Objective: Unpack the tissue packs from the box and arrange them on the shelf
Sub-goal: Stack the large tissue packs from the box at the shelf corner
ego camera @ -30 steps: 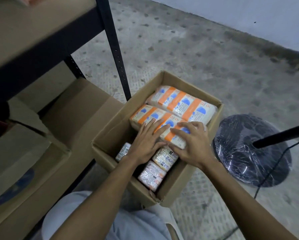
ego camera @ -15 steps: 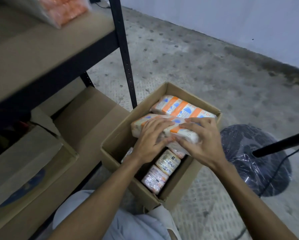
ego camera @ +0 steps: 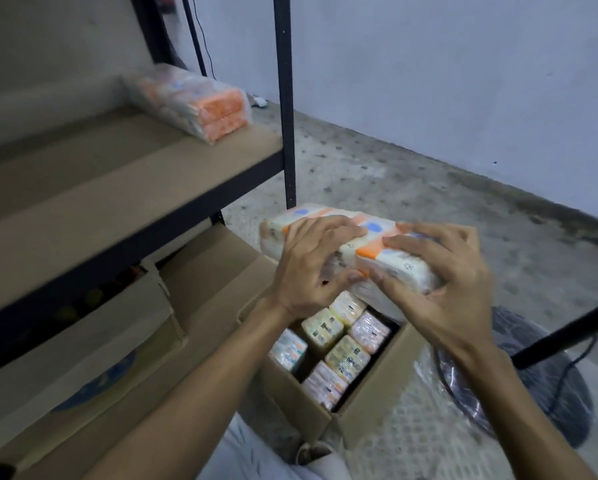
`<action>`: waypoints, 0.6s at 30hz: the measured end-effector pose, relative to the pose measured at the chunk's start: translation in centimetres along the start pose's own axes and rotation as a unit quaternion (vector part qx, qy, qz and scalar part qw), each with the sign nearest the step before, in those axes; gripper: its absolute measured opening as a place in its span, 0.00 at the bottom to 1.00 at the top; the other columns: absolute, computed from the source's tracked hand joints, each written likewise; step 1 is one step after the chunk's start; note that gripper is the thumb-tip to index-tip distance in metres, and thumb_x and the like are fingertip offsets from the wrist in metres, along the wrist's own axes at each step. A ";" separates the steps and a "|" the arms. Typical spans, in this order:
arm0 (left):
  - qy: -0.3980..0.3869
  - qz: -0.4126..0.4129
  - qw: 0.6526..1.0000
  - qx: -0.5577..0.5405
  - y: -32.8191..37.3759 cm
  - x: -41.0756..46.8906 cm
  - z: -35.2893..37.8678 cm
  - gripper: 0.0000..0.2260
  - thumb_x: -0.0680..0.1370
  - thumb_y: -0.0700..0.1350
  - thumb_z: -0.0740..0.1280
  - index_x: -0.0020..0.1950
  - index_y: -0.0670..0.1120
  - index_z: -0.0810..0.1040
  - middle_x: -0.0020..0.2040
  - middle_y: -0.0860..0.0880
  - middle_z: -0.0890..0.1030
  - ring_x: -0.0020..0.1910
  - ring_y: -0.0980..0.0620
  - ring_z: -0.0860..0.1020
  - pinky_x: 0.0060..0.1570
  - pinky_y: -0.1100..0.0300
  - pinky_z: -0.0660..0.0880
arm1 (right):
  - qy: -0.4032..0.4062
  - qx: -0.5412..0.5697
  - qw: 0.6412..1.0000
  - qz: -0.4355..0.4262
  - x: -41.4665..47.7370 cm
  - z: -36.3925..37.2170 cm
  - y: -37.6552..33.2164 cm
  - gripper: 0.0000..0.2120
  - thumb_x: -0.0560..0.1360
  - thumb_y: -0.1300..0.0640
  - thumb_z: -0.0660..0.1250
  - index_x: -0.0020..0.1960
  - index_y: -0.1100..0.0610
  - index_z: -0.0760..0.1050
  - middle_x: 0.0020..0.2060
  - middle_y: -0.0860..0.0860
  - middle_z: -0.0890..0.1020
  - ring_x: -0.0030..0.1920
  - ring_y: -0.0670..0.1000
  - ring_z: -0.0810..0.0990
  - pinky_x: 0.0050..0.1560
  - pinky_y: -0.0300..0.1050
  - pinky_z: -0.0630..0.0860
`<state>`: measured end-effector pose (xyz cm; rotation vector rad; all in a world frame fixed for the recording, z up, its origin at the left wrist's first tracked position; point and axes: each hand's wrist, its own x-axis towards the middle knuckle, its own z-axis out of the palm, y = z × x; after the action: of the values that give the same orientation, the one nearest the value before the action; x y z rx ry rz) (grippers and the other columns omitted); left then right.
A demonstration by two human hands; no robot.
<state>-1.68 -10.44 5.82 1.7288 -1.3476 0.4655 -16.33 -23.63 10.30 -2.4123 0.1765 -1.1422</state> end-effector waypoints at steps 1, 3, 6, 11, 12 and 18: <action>0.003 0.013 1.000 0.003 0.3 0.6 -1.1 0.25 0.78 0.63 0.56 0.64 0.48 0.75 0.62 0.49 0.77 0.64 0.51 0.73 0.62 0.50 0.66 | 0.015 0.001 1.000 -0.008 0.4 -0.3 -0.8 0.19 0.68 0.40 0.73 0.50 0.53 0.84 0.53 0.51 0.82 0.51 0.58 0.75 0.55 0.36 0.66; 0.012 0.038 0.999 0.019 0.8 1.8 -3.3 0.24 0.78 0.63 0.56 0.64 0.48 0.75 0.62 0.48 0.77 0.63 0.50 0.73 0.62 0.48 0.66 | 0.041 0.009 0.999 -0.026 1.3 -0.6 -2.5 0.19 0.69 0.41 0.74 0.50 0.54 0.83 0.53 0.52 0.82 0.51 0.58 0.74 0.54 0.38 0.67; 0.014 0.068 0.996 0.064 1.2 3.1 -7.0 0.25 0.77 0.63 0.56 0.64 0.46 0.77 0.62 0.47 0.77 0.64 0.50 0.73 0.61 0.48 0.66 | 0.078 0.023 0.995 -0.054 2.6 -0.4 -4.8 0.18 0.68 0.44 0.76 0.51 0.55 0.83 0.53 0.53 0.82 0.52 0.59 0.75 0.54 0.39 0.68; -0.009 0.075 0.987 0.142 0.2 3.9 -13.2 0.23 0.77 0.60 0.60 0.65 0.47 0.76 0.64 0.48 0.76 0.64 0.50 0.73 0.62 0.47 0.66 | 0.110 0.067 0.988 -0.087 4.9 2.7 -7.8 0.19 0.68 0.43 0.75 0.51 0.55 0.83 0.54 0.53 0.82 0.52 0.59 0.76 0.55 0.43 0.67; -0.017 0.063 0.986 0.152 -0.1 3.8 -14.4 0.23 0.77 0.59 0.60 0.66 0.48 0.76 0.64 0.49 0.76 0.65 0.50 0.72 0.63 0.47 0.66 | 0.112 0.076 0.987 -0.091 5.4 3.7 -8.4 0.19 0.68 0.43 0.75 0.51 0.55 0.83 0.54 0.54 0.82 0.52 0.59 0.76 0.55 0.42 0.67; -0.058 -0.023 0.978 0.201 -3.7 2.0 -20.7 0.22 0.78 0.58 0.62 0.69 0.52 0.72 0.69 0.52 0.73 0.70 0.52 0.69 0.67 0.45 0.65 | 0.101 0.128 0.982 -0.090 7.9 10.8 -11.7 0.17 0.67 0.44 0.77 0.50 0.54 0.84 0.53 0.51 0.82 0.53 0.57 0.74 0.56 0.42 0.69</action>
<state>6.81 5.23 17.26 2.1406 -1.3581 0.6530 -3.96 -11.94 15.31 -2.1173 -0.1208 -1.3988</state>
